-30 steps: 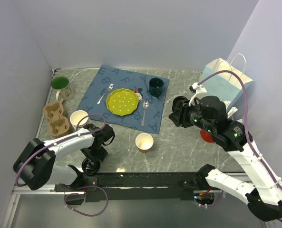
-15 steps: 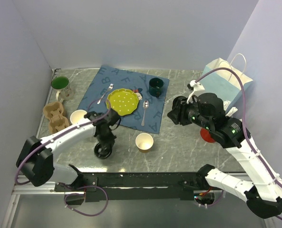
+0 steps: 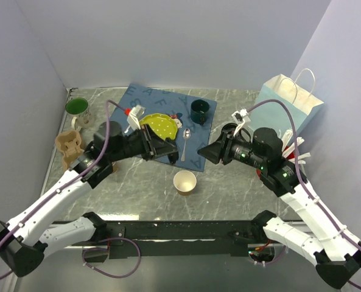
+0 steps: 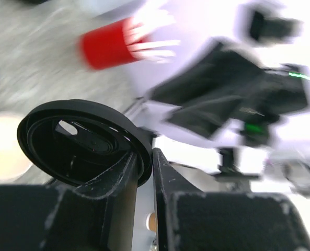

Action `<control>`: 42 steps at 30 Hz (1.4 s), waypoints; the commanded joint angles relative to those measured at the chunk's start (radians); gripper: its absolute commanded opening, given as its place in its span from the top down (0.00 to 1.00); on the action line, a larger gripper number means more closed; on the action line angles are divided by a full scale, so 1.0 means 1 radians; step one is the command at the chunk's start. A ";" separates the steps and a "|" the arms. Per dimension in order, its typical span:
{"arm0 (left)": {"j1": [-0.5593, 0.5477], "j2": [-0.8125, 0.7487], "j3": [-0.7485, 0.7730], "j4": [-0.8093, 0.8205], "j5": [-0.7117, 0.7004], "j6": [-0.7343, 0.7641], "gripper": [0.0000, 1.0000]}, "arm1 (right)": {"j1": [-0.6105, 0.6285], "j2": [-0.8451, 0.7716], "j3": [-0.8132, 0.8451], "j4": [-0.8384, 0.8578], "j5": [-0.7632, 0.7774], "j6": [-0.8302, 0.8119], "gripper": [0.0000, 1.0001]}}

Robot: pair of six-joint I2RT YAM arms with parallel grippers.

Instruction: Pack the takeout coffee

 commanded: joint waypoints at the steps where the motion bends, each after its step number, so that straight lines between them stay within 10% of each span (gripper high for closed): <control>1: 0.078 -0.012 -0.031 0.360 0.295 -0.024 0.80 | -0.019 -0.049 -0.045 0.284 -0.138 0.095 0.51; 10: 0.113 0.051 -0.099 0.808 0.538 -0.316 0.79 | -0.020 -0.017 -0.042 0.418 -0.227 -0.009 0.47; 42: 0.113 0.074 -0.112 0.957 0.583 -0.446 0.80 | 0.053 0.190 0.081 0.499 -0.387 -0.054 0.68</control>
